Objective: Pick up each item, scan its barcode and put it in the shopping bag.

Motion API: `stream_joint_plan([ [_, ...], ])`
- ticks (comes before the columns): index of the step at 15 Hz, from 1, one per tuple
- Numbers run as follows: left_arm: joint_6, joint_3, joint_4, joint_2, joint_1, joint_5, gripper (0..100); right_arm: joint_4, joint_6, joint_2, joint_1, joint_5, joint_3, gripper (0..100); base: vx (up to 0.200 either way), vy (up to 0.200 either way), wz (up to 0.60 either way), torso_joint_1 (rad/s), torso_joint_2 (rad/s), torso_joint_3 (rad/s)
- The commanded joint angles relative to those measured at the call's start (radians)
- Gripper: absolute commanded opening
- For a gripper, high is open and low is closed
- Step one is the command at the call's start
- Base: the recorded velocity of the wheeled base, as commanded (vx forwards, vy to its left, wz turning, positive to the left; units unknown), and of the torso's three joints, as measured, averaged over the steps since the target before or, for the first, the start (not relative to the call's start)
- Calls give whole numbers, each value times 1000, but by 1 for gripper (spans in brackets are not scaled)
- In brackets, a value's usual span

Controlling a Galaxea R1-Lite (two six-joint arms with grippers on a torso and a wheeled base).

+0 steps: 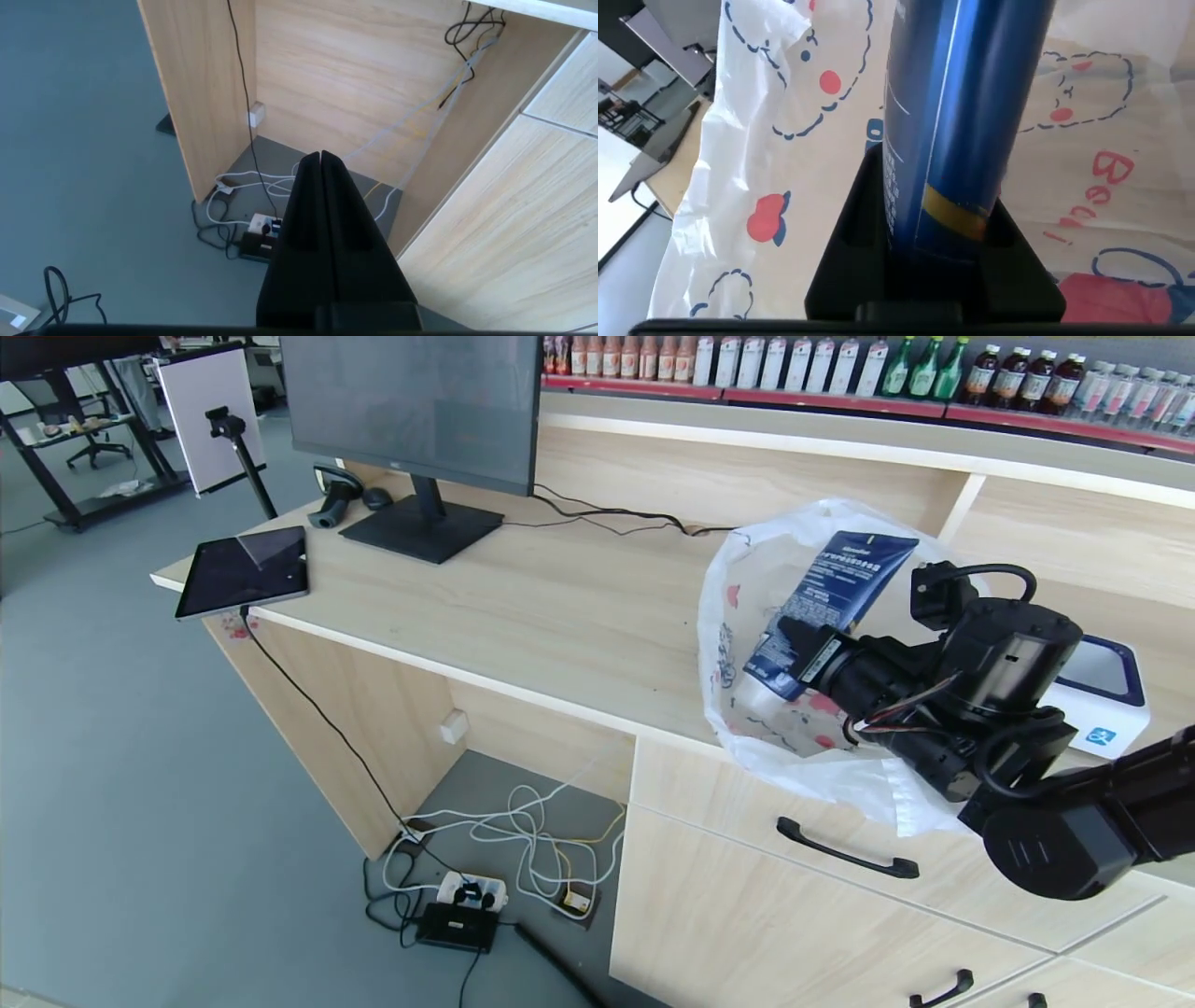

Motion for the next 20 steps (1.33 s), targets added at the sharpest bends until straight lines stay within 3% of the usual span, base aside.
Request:
stream_joint_plan([
  [1, 0, 0, 0, 0, 0, 0, 0, 9, -1, 22, -1, -1, 2, 0, 0, 0, 0, 0, 0, 0],
  [9, 0, 0, 0, 0, 0, 0, 0, 4, -3, 47, -7, -3, 2, 0, 0, 0, 0, 0, 0, 0],
  [10, 0, 0, 0, 0, 0, 0, 0, 4, -3, 48, -7, -3, 3, 100, 0, 0, 0, 0, 0, 0],
  [20, 0, 0, 0, 0, 0, 0, 0, -1, -15, 5, -24, -3, 3, 100, 0, 0, 0, 0, 0, 0],
])
